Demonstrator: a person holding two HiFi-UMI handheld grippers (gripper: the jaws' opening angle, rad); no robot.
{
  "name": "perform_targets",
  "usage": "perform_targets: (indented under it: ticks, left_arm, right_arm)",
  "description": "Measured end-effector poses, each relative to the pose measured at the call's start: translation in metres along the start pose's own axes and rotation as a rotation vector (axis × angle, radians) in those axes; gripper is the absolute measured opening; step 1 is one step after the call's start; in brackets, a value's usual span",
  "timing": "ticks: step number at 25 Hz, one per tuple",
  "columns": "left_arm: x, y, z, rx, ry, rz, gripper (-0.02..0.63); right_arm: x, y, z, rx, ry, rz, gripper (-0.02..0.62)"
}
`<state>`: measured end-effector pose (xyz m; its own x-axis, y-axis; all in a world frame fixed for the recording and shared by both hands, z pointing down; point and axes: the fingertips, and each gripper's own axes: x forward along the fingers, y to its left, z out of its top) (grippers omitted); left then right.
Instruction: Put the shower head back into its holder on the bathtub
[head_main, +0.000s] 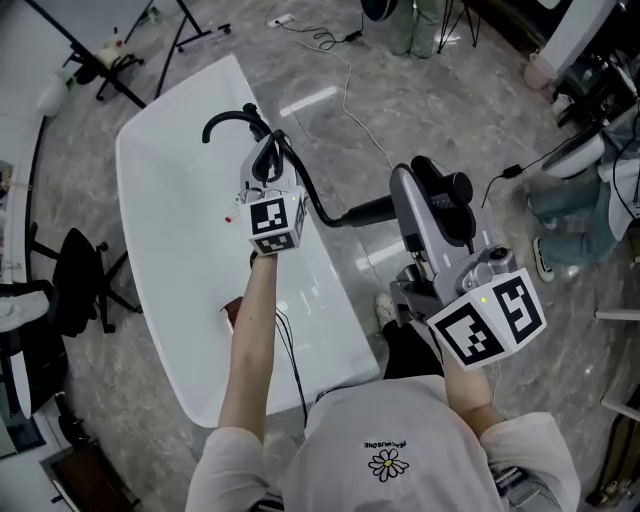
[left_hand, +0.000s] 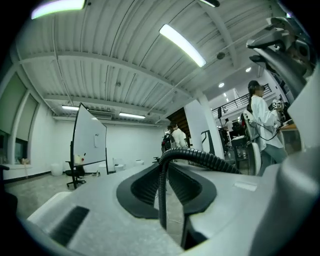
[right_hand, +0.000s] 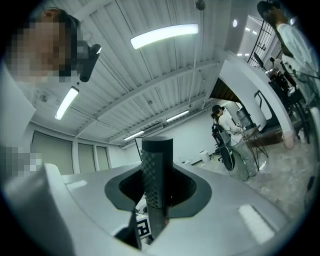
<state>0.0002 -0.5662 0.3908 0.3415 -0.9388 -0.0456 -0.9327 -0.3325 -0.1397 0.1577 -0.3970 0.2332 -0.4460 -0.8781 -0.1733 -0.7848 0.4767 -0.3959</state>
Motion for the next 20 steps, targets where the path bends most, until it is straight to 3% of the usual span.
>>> perform_targets:
  ticks: [10,15,20]
  left_arm:
    - [-0.022,0.029,-0.127,-0.110,0.250,0.036,0.057]
    - [-0.034,0.019,-0.170,-0.140,0.333,0.027,0.057]
    - [-0.034,-0.004,-0.239,-0.138,0.449,0.004,0.057]
  right_arm:
    - [0.047,0.024,-0.021,-0.006,0.035,0.046,0.112]
    - [0.069,0.039,-0.013,-0.110,-0.007,0.070,0.112]
    - [0.090,0.021,-0.035,-0.106,-0.001,0.107,0.112]
